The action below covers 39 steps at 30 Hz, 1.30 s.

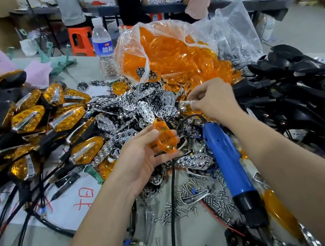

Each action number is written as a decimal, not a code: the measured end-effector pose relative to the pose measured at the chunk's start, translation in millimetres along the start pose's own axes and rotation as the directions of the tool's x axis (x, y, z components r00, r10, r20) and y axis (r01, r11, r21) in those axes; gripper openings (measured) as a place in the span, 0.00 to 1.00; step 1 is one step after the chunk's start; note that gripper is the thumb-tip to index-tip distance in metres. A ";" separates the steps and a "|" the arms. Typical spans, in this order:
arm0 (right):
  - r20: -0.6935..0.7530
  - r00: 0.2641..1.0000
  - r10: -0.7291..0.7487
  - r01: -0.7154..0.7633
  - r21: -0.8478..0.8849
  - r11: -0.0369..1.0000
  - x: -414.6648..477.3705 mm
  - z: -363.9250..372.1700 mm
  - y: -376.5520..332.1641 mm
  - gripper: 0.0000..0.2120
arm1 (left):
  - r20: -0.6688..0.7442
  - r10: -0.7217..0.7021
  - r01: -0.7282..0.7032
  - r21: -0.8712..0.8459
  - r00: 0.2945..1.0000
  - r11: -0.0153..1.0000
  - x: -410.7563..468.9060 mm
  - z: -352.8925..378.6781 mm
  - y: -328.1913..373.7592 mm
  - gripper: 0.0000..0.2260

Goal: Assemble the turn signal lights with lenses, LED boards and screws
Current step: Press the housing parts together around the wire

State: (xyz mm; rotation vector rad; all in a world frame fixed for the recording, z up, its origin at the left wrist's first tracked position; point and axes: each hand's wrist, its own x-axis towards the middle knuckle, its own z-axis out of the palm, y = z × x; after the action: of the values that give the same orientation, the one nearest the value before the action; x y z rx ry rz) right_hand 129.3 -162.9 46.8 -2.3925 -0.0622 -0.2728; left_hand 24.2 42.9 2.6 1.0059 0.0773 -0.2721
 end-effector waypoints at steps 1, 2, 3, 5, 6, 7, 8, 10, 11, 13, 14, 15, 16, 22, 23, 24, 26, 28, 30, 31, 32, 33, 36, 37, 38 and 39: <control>-0.030 0.999 0.011 -0.008 0.115 0.993 -4.0 -5.9 -3.6 0.08 | -0.002 0.004 -0.004 0.003 1.000 1.000 0.5 -0.6 0.0 0.11; -0.018 1.000 0.015 -0.011 0.218 0.976 -9.7 -11.4 -8.1 0.08 | -0.007 0.008 -0.008 0.005 1.000 1.000 1.2 -1.1 -0.2 0.11; 0.033 0.999 0.005 -0.015 0.306 0.952 -17.6 -16.6 -13.0 0.09 | -0.011 0.012 -0.012 0.006 1.000 1.000 1.6 -1.2 -0.6 0.11; 0.204 0.977 -0.059 -0.034 0.425 0.904 -38.6 -23.8 -20.4 0.13 | -0.016 0.010 -0.010 0.007 1.000 1.000 3.0 -0.9 -1.2 0.12; 0.274 0.957 -0.095 -0.039 0.449 0.893 -50.6 -25.0 -21.5 0.14 | -0.015 0.002 -0.002 0.010 1.000 1.000 3.2 -0.5 -1.6 0.13; 0.322 0.939 -0.123 -0.039 0.455 0.890 -62.6 -24.2 -21.5 0.14 | -0.017 -0.007 0.007 0.014 1.000 1.000 3.5 0.6 -2.1 0.14; 0.351 0.927 -0.134 -0.040 0.448 0.893 -74.7 -21.5 -21.6 0.15 | -0.014 -0.012 0.013 0.023 1.000 1.000 3.3 1.9 -3.2 0.15; 0.340 0.933 -0.117 -0.034 0.409 0.912 -93.1 -12.2 -21.1 0.15 | 0.022 -0.011 0.010 0.061 1.000 0.998 2.1 3.8 -7.1 0.17; 0.305 0.947 -0.099 -0.027 0.384 0.923 -98.9 -7.8 -21.8 0.15 | 0.049 -0.006 0.001 0.095 0.999 0.996 1.4 4.2 -8.9 0.18; 0.227 0.971 -0.072 -0.027 0.408 0.913 -106.9 -3.4 -22.1 0.13 | 0.100 0.002 -0.019 0.170 0.995 0.985 -0.7 5.0 -11.6 0.20; 0.201 0.977 -0.066 -0.038 0.476 0.879 -110.0 -3.6 -21.6 0.12 | 0.115 0.000 -0.023 0.197 0.993 0.980 -1.5 4.9 -12.4 0.24; 0.192 0.980 -0.059 -0.060 0.563 0.824 -112.5 -4.3 -20.3 0.10 | 0.114 -0.006 -0.019 0.218 0.994 0.976 -1.6 4.7 -12.8 0.28; 0.194 0.980 -0.050 -0.087 0.636 0.767 -115.1 -5.3 -18.1 0.08 | 0.099 -0.011 -0.013 0.237 0.995 0.971 -2.4 4.8 -12.7 0.31; 0.146 0.988 -0.051 -0.067 0.702 0.709 -122.0 -8.2 -5.0 0.10 | -0.090 0.041 -0.012 0.300 0.995 0.954 -5.2 11.6 -11.6 0.12; 0.159 0.985 -0.070 -0.064 0.711 0.700 -121.8 -9.4 -4.9 0.11 | -0.103 0.052 -0.019 0.299 0.993 0.954 -4.9 13.1 -11.6 0.10; 0.179 0.979 -0.102 -0.060 0.720 0.691 -121.8 -10.1 -5.4 0.11 | -0.102 0.050 -0.019 0.286 0.994 0.958 -5.6 15.1 -11.2 0.10; 0.220 0.960 -0.172 -0.046 0.732 0.680 -122.2 -9.4 -6.3 0.08 | -0.063 0.022 -0.005 0.257 0.998 0.966 -8.5 18.1 -10.7 0.14; 0.218 0.956 -0.197 -0.017 0.711 0.703 -123.6 -6.4 -7.9 0.08 | -0.008 0.008 -0.005 0.271 1.000 0.963 -12.3 19.1 -11.0 0.17; 0.155 0.974 -0.163 0.024 0.650 0.759 -124.6 -3.4 -8.9 0.10 | 0.041 0.007 -0.018 0.269 0.999 0.963 -14.2 17.8 -11.4 0.19; 0.111 0.985 -0.135 0.038 0.616 0.786 -124.7 -2.1 -9.6 0.11 | 0.059 0.010 -0.024 0.254 0.998 0.967 -14.6 17.6 -11.0 0.19; 0.069 0.992 -0.104 0.043 0.593 0.804 -125.5 -0.6 -10.7 0.11 | 0.077 0.015 -0.033 0.236 0.997 0.971 -14.7 17.4 -10.8 0.19; 0.033 0.997 -0.075 0.042 0.580 0.814 -127.0 1.6 -12.5 0.11 | 0.095 0.022 -0.043 0.220 0.995 0.975 -14.4 17.1 -11.1 0.20; -0.081 0.997 0.009 0.034 0.510 0.860 -134.5 14.5 -22.1 0.09 | 0.116 0.077 -0.095 0.165 0.990 0.982 -12.2 17.4 -17.9 0.30; -0.137 0.990 0.045 0.029 0.492 0.870 -137.1 19.8 -25.8 0.09 | 0.102 0.104 -0.119 0.155 0.989 0.981 -12.0 18.0 -20.5 0.32; -0.197 0.977 0.084 0.022 0.483 0.875 -139.7 24.2 -29.1 0.08 | 0.074 0.132 -0.142 0.150 0.988 0.978 -12.2 18.9 -22.5 0.33; -0.246 0.962 0.115 0.017 0.476 0.880 -141.7 27.8 -32.1 0.07 | 0.039 0.164 -0.168 0.150 0.986 0.974 -13.0 19.7 -23.8 0.34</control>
State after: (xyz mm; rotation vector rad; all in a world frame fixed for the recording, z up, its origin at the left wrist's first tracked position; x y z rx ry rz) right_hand -8.0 -116.1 17.7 -1.8474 0.0544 -0.4952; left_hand 4.3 16.7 -4.0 1.1540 -0.0526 -0.1393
